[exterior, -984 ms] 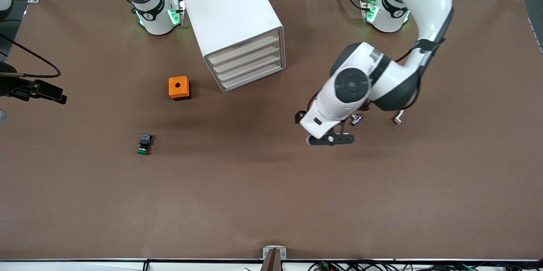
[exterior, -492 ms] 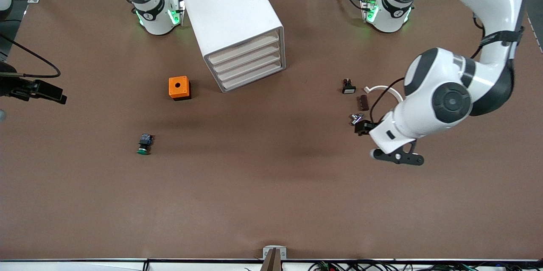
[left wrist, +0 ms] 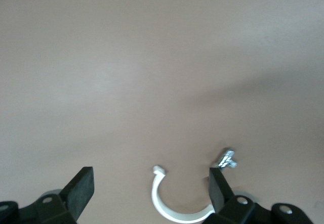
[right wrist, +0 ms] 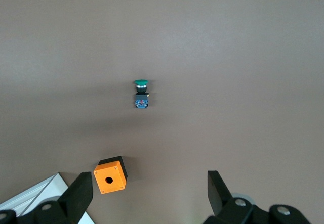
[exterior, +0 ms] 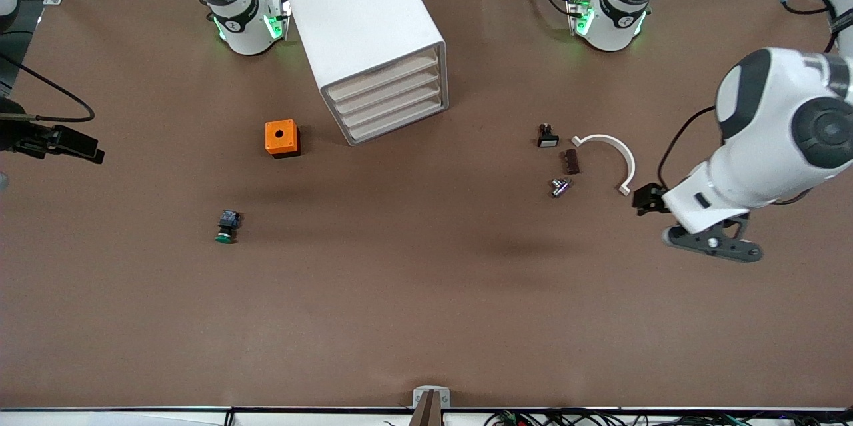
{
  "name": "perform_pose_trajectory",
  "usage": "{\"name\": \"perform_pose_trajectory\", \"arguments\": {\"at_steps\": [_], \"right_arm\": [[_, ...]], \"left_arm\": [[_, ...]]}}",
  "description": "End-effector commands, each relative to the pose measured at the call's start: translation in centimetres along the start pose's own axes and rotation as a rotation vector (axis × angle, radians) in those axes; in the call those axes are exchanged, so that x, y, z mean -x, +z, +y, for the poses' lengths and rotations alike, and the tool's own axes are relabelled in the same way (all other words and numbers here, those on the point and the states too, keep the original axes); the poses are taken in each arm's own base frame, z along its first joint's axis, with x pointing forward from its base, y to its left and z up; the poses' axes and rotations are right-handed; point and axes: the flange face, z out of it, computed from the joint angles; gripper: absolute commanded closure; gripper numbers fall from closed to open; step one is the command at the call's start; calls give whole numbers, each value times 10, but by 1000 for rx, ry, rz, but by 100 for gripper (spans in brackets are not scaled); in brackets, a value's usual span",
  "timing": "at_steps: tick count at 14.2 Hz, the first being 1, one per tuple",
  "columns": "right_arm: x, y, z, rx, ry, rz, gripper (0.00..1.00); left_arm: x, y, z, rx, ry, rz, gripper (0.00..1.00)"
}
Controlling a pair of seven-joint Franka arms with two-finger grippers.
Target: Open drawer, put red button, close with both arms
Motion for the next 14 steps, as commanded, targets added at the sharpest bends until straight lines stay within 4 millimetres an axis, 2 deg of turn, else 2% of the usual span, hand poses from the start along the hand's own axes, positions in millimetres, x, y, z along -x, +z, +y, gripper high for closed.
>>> {"name": "perform_pose_trajectory", "arguments": {"at_steps": [1,2,4,8,11,14], "right_arm": [[2,-5,3,12,9,6,0],[2,-5,3,14,11,6,0],[2,-5,2,14,9,5,0],[2,-6,0,11,7,6,0],[3,-6,2,12,4,3,0],[3,-6,2,15,5,3,0]], "left_arm": [[37,-30,-19,-31,-23,13,0],[47,-42,-22,-18,-38,30,0],[61,-60,-45,-14,-92,56,0],[100,-94,-53,-31,-127,99,0],[120,-102,-53,-35,-132,103,0],[124,-105,-53,-34,-136,93,0]]}}
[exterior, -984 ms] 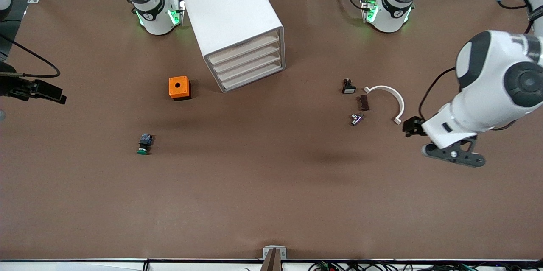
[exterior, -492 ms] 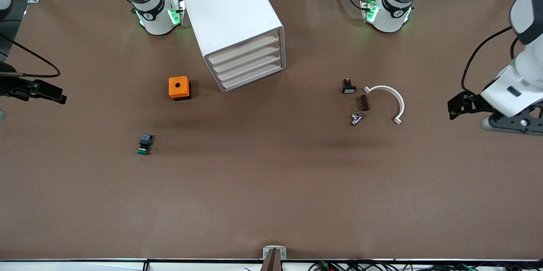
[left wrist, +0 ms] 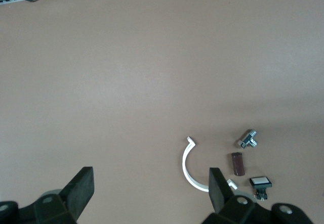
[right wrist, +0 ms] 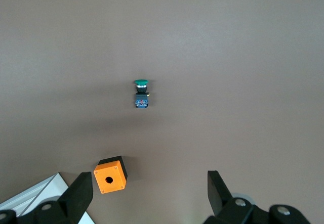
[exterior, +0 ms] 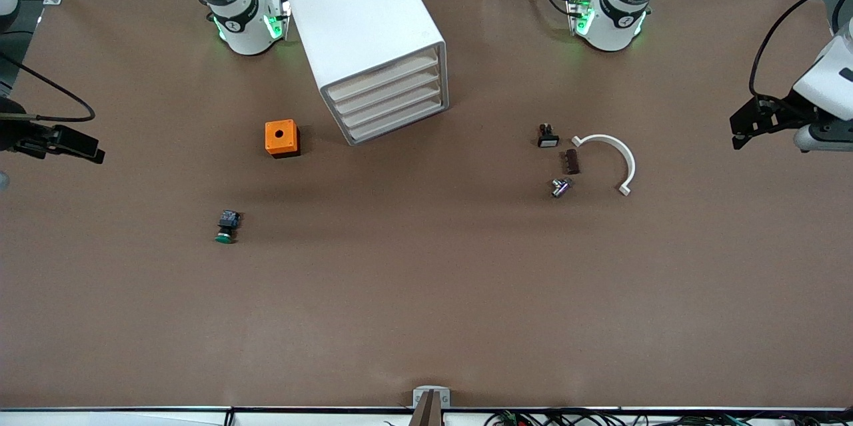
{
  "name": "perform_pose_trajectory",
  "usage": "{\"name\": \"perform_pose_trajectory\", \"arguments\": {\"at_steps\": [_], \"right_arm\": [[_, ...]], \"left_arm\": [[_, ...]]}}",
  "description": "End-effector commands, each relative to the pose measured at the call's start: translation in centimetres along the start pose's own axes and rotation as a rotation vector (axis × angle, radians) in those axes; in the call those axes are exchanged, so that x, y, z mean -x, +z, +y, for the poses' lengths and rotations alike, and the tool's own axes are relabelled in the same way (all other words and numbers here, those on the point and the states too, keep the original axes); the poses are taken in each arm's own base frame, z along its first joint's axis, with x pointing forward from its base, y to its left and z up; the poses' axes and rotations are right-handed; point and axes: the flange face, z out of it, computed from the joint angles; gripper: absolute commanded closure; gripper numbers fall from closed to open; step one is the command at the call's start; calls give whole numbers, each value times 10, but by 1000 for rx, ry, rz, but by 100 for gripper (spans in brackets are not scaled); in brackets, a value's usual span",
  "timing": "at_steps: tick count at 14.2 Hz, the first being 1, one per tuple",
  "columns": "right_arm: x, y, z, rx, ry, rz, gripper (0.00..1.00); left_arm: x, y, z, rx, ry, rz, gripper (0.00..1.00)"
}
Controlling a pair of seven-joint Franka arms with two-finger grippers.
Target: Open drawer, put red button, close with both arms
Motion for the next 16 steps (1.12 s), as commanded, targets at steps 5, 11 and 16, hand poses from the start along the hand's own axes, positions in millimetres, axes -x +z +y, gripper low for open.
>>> {"name": "perform_pose_trajectory", "arguments": {"at_steps": [5,11,16], "right_arm": [[3,-6,2,15,10,4,0],[3,-7,2,17,5,5,0],[4,-8,2,13,9,10,0]], "left_arm": [[7,-4,-2,135,-143,-46,0],[4,-15,1,66,-151,-107,0],[8,-16,3,102,-135,-127,0]]}}
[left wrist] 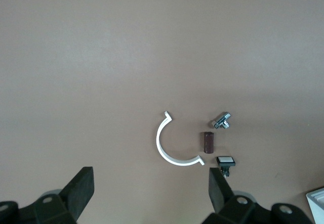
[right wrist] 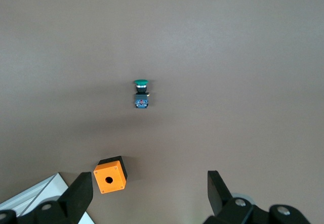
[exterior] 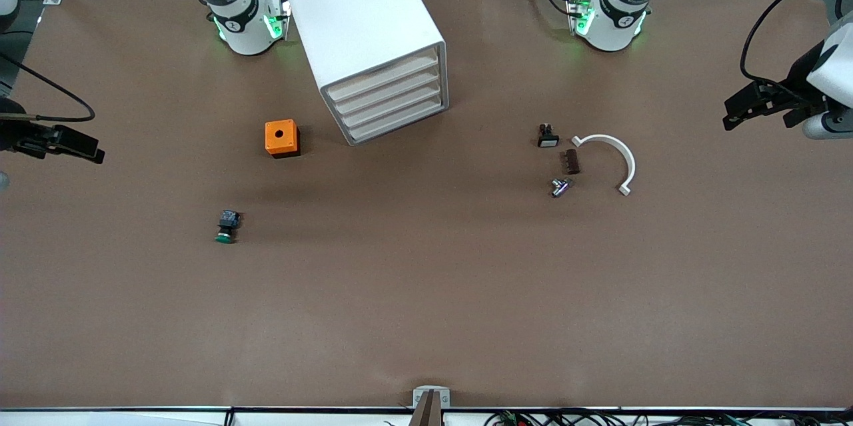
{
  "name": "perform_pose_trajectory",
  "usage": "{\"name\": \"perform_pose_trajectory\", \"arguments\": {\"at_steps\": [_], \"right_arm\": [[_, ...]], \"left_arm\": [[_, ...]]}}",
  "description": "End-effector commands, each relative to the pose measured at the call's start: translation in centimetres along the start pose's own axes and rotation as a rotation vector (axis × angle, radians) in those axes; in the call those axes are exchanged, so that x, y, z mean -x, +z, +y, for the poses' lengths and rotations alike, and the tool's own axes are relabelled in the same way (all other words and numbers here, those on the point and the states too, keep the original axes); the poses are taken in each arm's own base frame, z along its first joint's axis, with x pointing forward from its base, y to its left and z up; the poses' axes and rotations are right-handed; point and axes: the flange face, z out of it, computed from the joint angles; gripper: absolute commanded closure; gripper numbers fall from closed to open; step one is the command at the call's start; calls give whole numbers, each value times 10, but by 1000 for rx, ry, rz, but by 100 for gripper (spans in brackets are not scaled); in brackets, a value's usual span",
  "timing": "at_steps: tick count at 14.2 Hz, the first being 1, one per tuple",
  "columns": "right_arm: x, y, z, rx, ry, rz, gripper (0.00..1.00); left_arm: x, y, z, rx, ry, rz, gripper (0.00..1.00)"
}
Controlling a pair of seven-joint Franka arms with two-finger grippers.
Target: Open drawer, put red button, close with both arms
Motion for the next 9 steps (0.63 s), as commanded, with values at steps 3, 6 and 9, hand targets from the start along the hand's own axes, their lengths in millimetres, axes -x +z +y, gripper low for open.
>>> {"name": "perform_pose_trajectory", "arguments": {"at_steps": [3,6,9], "right_arm": [[4,-14,2,12,8,21,0],[4,-14,2,12,2,20,0],[3,-14,4,12,3,28,0]], "left_arm": [[2,-5,-2,14,5,-30,0],[1,-3,-1,1,1,-32,0],[0,-3,-1,3,2,-28,0]]}}
